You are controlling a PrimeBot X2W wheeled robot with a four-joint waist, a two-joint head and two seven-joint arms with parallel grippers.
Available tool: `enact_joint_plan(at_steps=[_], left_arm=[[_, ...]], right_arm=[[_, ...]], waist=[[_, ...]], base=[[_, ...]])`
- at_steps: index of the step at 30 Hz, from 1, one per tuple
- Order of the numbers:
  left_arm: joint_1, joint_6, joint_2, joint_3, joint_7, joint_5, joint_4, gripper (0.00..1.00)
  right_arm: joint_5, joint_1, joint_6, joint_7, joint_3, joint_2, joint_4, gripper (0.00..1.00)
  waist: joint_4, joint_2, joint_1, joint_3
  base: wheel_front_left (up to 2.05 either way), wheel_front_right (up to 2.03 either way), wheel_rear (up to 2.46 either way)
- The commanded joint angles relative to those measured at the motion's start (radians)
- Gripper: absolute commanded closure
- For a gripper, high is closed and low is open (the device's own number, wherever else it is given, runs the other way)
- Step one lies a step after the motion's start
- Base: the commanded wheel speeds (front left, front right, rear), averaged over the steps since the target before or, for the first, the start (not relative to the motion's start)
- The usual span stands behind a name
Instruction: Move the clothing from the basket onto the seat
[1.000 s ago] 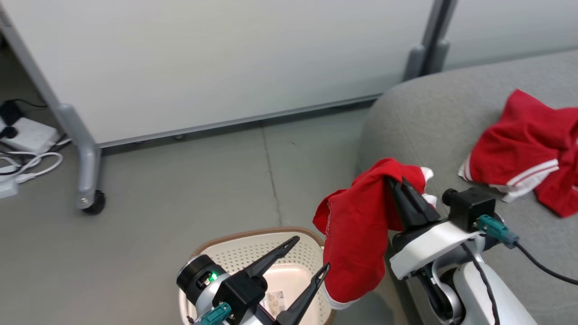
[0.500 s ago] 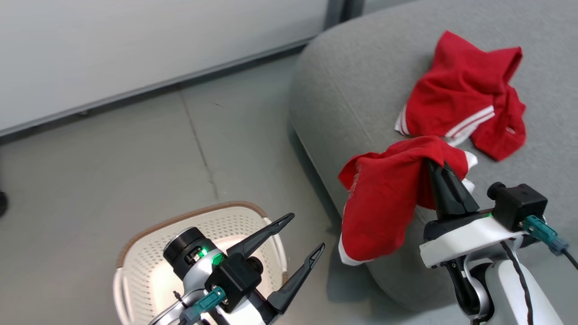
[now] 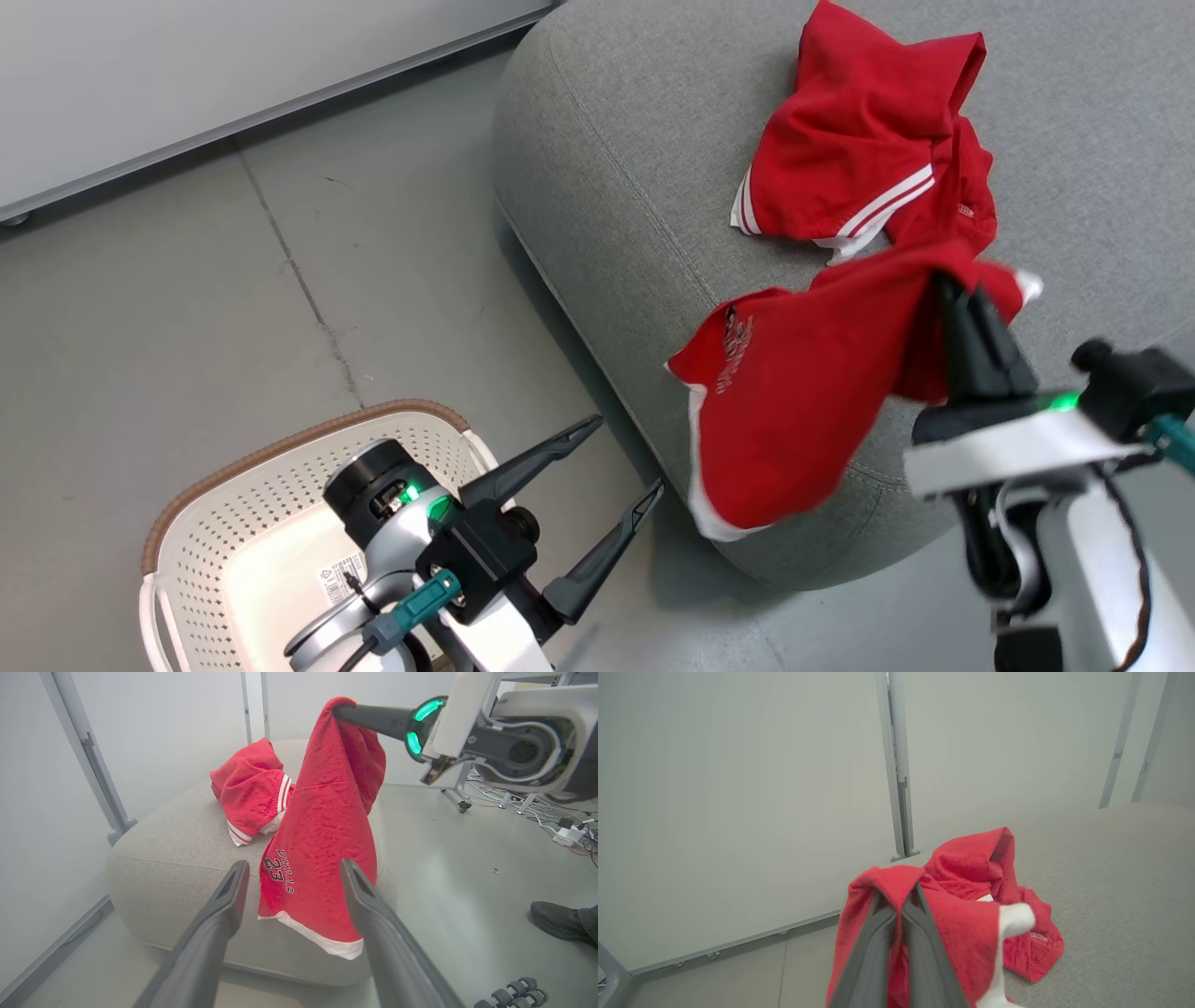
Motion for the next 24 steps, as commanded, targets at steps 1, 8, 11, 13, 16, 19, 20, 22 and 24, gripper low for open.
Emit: enact_joint_plan(at_steps=[1,8,11,13,16,19,20,22,24], left_arm=[[-0.023,-0.002,0.008,0.008,0.000,0.002,-0.005,0.00],[-0.060,-0.004,0.014,0.017,0.005,0.005,-0.020,0.00],[-0.073,-0.005,0.014,0.019,0.005,0.007,-0.025,0.00],[-0.084,-0.007,0.016,0.020,0.005,0.009,-0.031,0.00],[-0.101,-0.010,0.017,0.015,0.006,0.013,-0.040,0.00],[-0.125,-0.016,0.017,0.007,0.009,0.021,-0.052,0.00],[-0.125,-0.016,0.017,0.007,0.009,0.021,-0.052,0.00],[-0.139,-0.018,0.018,0.003,0.012,0.025,-0.059,0.00],[-0.163,-0.021,0.020,0.001,0.016,0.034,-0.068,0.00]], right_arm=[[0.008,-0.049,0.001,-0.014,-0.018,-0.003,0.001,1.00],[-0.014,-0.298,0.001,-0.024,-0.113,-0.023,0.045,1.00],[-0.024,-0.383,0.001,-0.018,-0.141,-0.048,0.072,1.00],[-0.022,-0.475,0.001,-0.021,-0.162,-0.072,0.096,1.00],[-0.029,-0.597,0.001,-0.023,-0.198,-0.124,0.158,1.00],[-0.049,-0.718,0.001,-0.033,-0.230,-0.183,0.273,1.00],[-0.049,-0.718,0.001,-0.033,-0.230,-0.183,0.273,1.00],[-0.057,-0.752,0.001,-0.041,-0.245,-0.207,0.341,1.00],[-0.061,-0.772,0.001,-0.054,-0.250,-0.227,0.451,1.00]], waist=[[-0.005,-0.0001,0.0000,0.004],[0.005,-0.0001,0.0000,0.029],[0.017,-0.0001,0.0000,0.040],[0.031,-0.0001,0.0000,0.053],[0.057,-0.0001,0.0000,0.075],[0.098,-0.0001,0.0000,0.118],[0.098,-0.0001,0.0000,0.118],[0.117,-0.0001,0.0000,0.145],[0.143,-0.0001,0.0000,0.188]], base=[[0.00,0.00,0.00],[0.00,0.00,0.00],[0.00,0.00,0.00],[0.00,0.00,0.00],[0.00,0.00,0.00],[0.00,0.00,0.00],[0.00,0.00,0.00],[0.00,0.00,0.00],[0.00,0.00,0.00]])
